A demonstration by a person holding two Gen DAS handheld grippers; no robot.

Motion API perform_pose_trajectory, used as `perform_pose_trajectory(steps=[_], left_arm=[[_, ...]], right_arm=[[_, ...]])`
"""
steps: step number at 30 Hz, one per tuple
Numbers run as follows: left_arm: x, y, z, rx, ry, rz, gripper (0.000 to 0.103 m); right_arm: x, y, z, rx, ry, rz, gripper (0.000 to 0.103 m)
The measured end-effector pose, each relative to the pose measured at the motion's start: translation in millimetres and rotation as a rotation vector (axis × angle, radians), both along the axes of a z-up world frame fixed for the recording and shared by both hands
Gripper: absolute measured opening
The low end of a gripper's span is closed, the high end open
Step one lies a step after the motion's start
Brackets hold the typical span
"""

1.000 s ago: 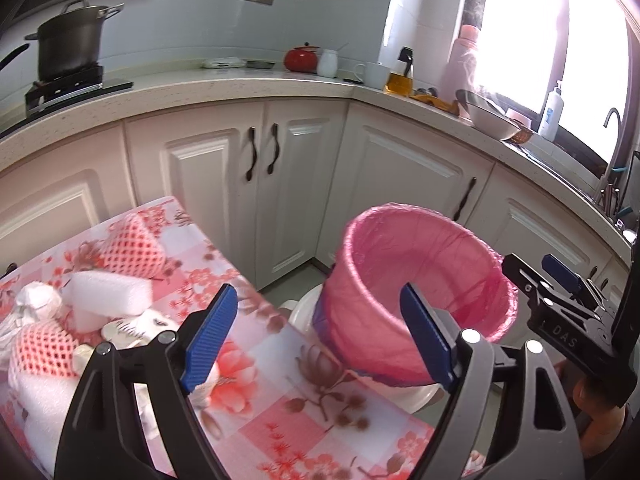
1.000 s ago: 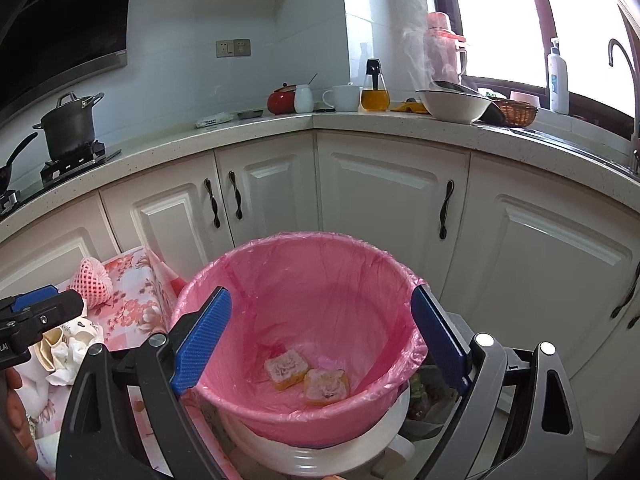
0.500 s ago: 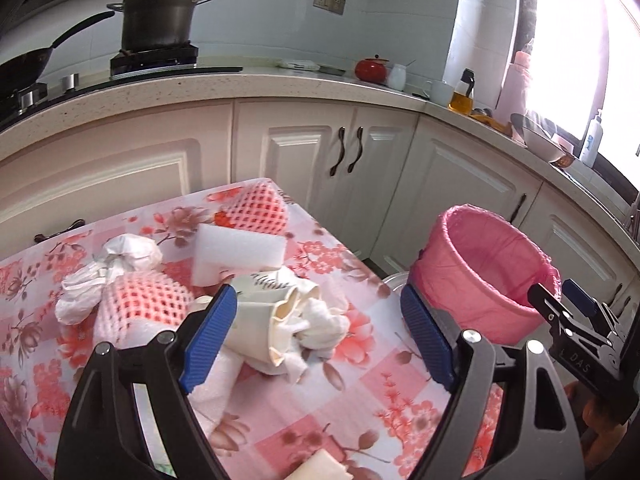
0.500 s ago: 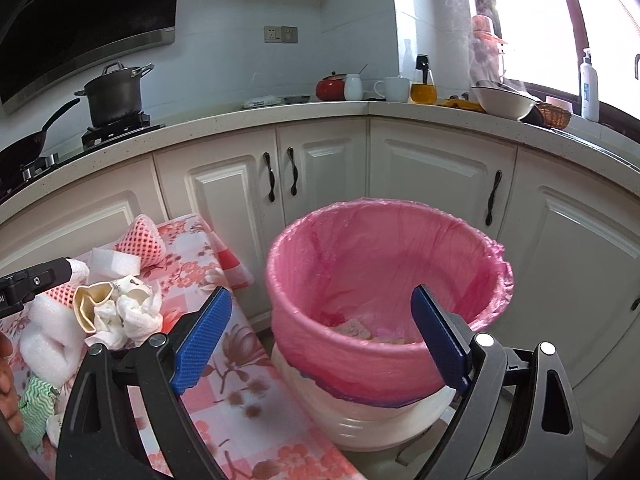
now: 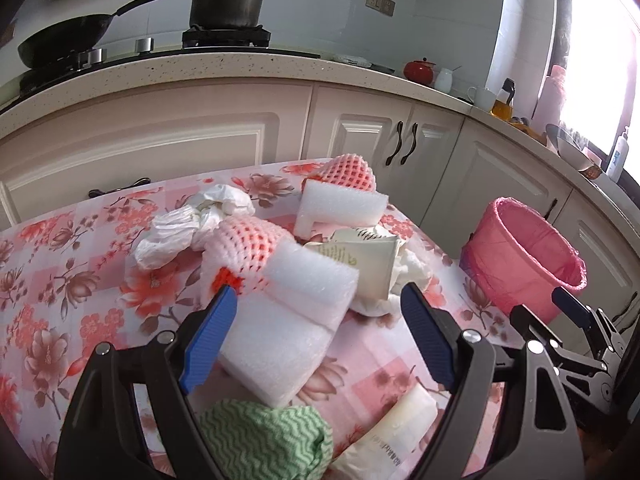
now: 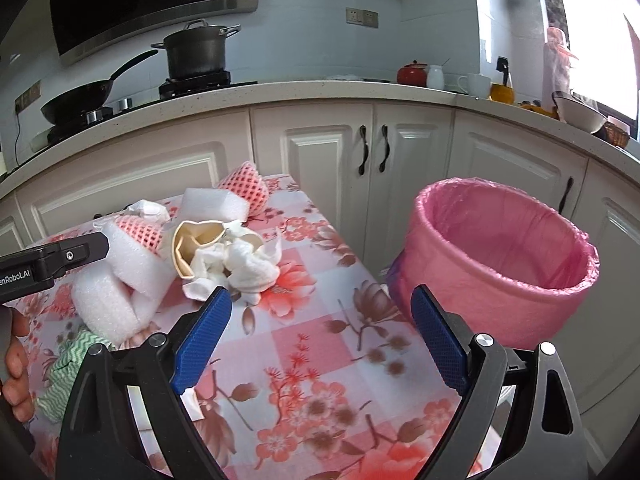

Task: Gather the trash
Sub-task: 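Move both tools back from the bin toward the table, then grasp the green zigzag cloth with left tool while right tool grasps white wrapped roll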

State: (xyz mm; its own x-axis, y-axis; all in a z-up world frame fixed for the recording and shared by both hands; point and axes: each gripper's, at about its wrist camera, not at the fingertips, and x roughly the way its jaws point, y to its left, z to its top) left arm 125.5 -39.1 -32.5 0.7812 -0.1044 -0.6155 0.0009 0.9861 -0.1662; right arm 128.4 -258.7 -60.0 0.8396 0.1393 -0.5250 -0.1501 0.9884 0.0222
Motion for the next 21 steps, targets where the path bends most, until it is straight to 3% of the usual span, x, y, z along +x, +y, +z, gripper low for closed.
perform_pose_trajectory(steps=[9,21], left_arm=[[-32,23,-19,-0.004,0.039,0.026,0.081],[-63,21,-39,-0.008,0.075,0.034,0.080]], right_arm=[[-20,34,-15,-0.021,0.023,0.080,0.086],[-41,46,-21,-0.031,0.020,0.117,0.086]])
